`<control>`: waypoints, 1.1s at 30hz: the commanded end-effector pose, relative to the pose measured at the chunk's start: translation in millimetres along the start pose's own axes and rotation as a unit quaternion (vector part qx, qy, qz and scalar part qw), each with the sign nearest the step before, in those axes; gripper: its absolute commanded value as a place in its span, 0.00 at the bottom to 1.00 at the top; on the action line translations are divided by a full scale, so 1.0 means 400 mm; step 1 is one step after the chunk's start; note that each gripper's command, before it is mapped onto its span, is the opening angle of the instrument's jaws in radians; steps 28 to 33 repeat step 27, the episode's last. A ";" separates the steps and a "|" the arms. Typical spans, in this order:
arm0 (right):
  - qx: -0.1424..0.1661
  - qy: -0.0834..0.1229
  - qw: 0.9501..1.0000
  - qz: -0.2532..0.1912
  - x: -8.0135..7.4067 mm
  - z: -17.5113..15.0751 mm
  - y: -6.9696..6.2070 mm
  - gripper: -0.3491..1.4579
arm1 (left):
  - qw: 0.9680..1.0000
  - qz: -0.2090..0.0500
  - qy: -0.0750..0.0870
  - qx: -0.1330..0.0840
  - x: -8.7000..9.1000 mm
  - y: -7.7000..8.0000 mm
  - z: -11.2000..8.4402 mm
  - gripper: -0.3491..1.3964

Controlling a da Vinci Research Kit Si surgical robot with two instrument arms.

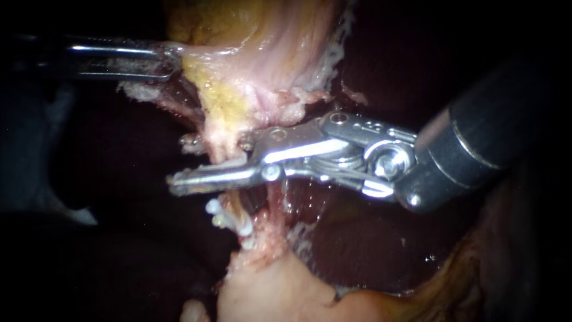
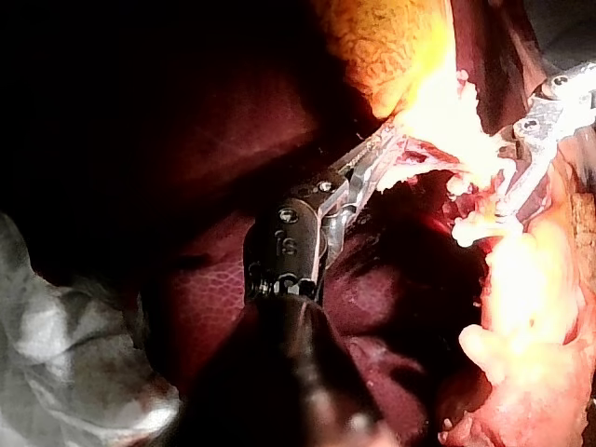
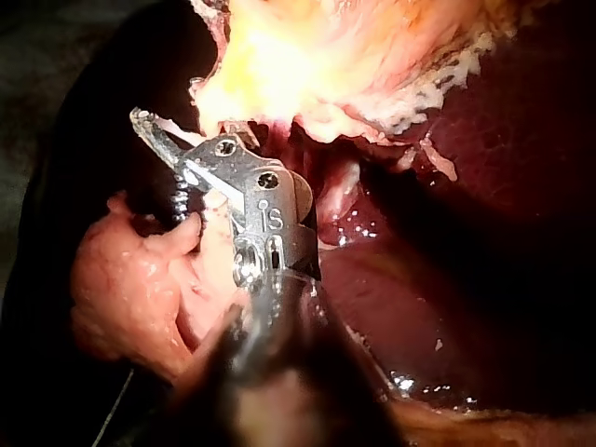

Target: Clipping third clip left tube

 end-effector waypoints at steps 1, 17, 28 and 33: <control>-0.001 0.000 1.000 0.008 0.0000 -0.0001 0.0001 0.31 | 1.000 -0.001 0.000 0.000 -0.0001 0.0000 0.0000 0.00; -0.022 -0.009 0.999 0.031 0.0008 -0.0022 -0.0019 0.00 | 1.000 -0.001 0.000 0.000 0.0000 -0.0001 0.0002 0.00; -0.019 -0.010 0.999 0.030 -0.0001 -0.0019 -0.0008 0.00 | 1.000 0.000 0.000 0.000 0.0001 -0.0006 0.0005 0.00; -0.019 -0.010 0.999 0.030 -0.0001 -0.0019 -0.0008 0.00 | 1.000 0.000 0.000 0.000 0.0001 -0.0006 0.0005 0.00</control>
